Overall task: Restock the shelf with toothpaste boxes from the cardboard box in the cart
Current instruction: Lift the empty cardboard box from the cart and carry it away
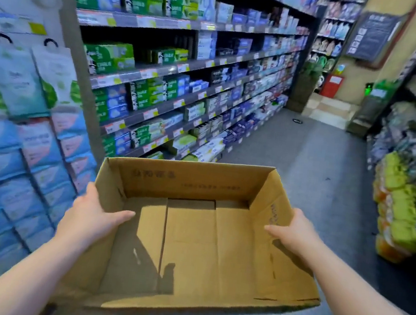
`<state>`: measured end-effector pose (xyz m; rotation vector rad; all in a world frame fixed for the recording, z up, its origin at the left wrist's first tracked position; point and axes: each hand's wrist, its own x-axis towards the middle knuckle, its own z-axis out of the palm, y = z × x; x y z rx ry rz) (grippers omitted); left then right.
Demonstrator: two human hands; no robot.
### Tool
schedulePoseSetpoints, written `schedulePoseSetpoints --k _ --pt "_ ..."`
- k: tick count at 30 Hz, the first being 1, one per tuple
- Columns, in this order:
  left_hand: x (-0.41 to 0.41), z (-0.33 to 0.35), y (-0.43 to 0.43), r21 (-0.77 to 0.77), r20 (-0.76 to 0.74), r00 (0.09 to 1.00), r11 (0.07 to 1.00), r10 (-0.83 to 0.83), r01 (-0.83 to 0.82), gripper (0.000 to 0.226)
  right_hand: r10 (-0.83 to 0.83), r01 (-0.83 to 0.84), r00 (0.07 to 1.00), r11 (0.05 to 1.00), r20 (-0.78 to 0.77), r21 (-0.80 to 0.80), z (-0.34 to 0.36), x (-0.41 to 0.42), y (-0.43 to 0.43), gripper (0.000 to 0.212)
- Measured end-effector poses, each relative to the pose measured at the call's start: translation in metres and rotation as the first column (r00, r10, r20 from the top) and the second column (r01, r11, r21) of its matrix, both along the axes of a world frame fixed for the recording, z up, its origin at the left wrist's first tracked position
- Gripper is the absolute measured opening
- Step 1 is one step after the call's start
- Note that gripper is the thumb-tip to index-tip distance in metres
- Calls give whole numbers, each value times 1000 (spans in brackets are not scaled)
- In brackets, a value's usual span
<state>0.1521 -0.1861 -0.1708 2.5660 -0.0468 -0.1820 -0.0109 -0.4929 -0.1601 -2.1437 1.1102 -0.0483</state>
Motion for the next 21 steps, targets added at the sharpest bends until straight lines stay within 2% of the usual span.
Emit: schedulePoseSetpoints --k 7,15,21 --pt "52 -15 -143 7 -25 984 984 -176 176 114 -201 201 979 980 -15 2 -11 -9 -107 62" --pt "139 -31 -318 13 -35 949 950 -312 312 116 -356 358 934 933 -44 45 -27 37 -251 53" --pt "197 -25 -453 3 -14 908 908 -419 419 116 -448 449 893 893 -50 22 -29 72 -363 63"
